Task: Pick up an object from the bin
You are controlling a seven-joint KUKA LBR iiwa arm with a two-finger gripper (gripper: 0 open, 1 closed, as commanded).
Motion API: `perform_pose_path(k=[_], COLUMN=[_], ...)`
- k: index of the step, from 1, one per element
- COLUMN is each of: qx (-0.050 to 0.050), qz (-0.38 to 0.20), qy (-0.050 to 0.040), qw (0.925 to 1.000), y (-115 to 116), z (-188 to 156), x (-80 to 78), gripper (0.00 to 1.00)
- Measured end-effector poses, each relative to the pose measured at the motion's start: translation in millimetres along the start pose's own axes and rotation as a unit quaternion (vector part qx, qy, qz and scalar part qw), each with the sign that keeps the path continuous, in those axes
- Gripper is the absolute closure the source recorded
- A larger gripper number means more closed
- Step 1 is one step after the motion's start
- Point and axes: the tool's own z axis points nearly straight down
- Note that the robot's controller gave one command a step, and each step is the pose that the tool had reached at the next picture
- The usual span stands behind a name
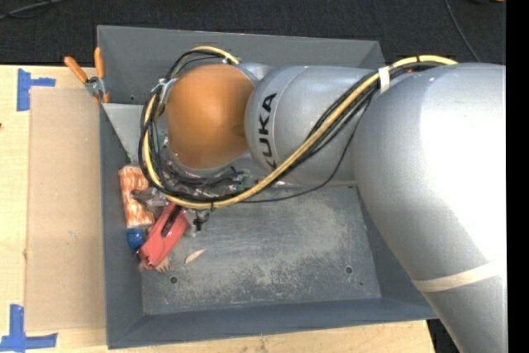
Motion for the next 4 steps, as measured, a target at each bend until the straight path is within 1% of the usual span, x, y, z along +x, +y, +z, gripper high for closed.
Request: perform_pose_path(k=[1,2,4], qx=[-0.004,-0.002,-0.002], qz=[0.000,0.000,0.002], qy=[0.0026,-0.0012,-0.0010], qw=[1.0000,1.0000,1.0000], y=[4,3,3], z=[-34,-75,-118], x=[1.2,-1.6,-1.8], gripper=[1.00,1.00,1.00])
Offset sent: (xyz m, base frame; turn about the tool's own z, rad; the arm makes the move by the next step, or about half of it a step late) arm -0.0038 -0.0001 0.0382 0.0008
